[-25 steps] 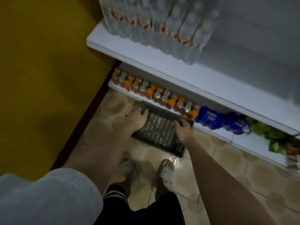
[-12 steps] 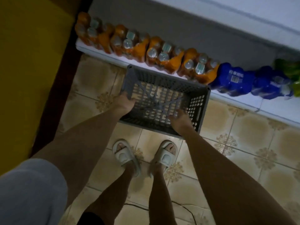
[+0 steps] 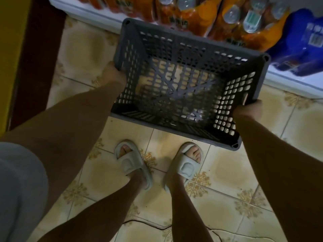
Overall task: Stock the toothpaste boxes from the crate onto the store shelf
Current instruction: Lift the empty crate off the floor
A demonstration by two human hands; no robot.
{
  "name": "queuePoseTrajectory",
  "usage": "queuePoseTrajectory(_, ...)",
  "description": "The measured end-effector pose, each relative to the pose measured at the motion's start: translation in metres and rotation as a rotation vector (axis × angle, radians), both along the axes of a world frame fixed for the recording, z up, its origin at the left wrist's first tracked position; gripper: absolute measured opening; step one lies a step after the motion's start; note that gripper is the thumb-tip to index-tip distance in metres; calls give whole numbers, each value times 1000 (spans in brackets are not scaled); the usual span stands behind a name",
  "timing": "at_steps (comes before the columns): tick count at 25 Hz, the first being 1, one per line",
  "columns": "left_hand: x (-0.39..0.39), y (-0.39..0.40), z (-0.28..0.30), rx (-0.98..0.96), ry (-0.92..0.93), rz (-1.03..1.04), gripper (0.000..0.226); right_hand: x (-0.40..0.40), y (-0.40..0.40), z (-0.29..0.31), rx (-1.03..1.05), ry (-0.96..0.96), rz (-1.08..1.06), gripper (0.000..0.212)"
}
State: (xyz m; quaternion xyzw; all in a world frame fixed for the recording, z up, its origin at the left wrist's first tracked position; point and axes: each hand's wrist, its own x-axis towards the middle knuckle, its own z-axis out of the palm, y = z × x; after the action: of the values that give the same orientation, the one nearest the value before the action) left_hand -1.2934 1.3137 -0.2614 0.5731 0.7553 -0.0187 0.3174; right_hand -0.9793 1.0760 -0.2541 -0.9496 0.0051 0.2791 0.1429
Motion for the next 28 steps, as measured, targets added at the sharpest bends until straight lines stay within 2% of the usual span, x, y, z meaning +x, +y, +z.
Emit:
queuePoseTrajectory(2,-6,-4,6,7,-16,18,39,-1,-3,5,31,1,-7,37)
queuePoseTrajectory(6,-39,-18,34,-74,-40,206,42,-18,10,35,69,13,42,34)
queuePoseTrajectory(11,-110,-44,67,-115,-102,474,36,-64,58,72,69,59,242,30)
queuePoseTrajectory(14,-178,-58,72,-89,-129,755,23,-121,117,76,68,48,455,34)
queuePoseTrajectory(19,-297,-81,62,0,-224,1210,39,-239,222,56,74,107,835,30)
queuePoseTrajectory(23,-359,-105,55,111,-236,1509,38,-343,297,42,134,69,1040,31)
queuePoseTrajectory(25,-376,-111,58,118,-190,1633,40,-386,318,46,177,136,1149,33)
queuePoseTrajectory(28,-402,-121,53,90,-148,1716,42,-434,340,53,256,336,1232,47)
